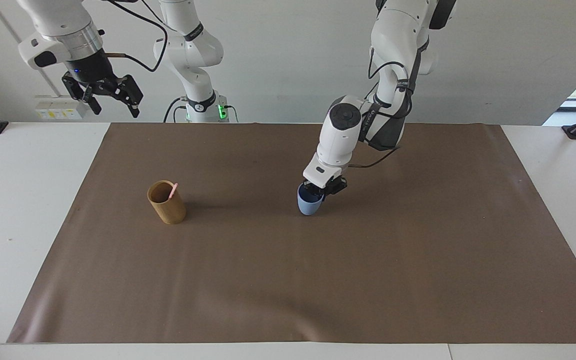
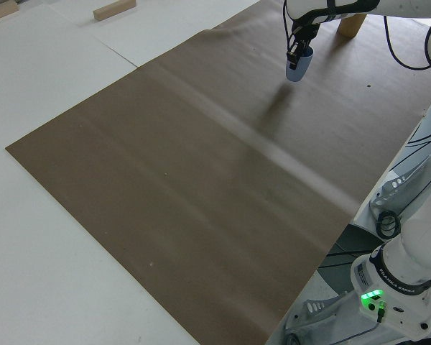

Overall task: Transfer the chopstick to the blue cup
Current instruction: 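Carry the blue cup toward the table center with the left gripper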

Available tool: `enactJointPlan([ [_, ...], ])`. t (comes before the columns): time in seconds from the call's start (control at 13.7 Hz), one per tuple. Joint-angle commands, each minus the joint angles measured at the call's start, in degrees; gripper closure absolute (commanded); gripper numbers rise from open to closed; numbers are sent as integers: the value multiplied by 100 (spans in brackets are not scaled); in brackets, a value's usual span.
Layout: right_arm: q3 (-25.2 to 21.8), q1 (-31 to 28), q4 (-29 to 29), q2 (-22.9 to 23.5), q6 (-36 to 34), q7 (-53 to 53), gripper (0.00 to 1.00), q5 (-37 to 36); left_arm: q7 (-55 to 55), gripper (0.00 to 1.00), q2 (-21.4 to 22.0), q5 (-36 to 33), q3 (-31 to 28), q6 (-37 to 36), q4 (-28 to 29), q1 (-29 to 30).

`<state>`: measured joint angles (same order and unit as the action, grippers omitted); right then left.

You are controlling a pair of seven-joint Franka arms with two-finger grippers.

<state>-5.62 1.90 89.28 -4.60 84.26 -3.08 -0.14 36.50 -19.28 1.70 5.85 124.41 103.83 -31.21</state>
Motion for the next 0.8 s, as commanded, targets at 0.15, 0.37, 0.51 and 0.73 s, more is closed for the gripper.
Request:
enactJointPlan([
  [0.15,26,-111,81,-49,73,132,0,163,138,60,126,6,-102,277,296,-219],
  [0.37,61,-41,89,-84,64,158,0,129,6,0,371,-3,-102,163,278,-140],
  [0.51,70,-15,159,-111,116,167,0,76,-29,0,608,-3,-119,-160,261,-122],
  [0.73,79,91,387,-111,511,516,0,58,-659,0,1187,-3,-155,-766,252,281],
])
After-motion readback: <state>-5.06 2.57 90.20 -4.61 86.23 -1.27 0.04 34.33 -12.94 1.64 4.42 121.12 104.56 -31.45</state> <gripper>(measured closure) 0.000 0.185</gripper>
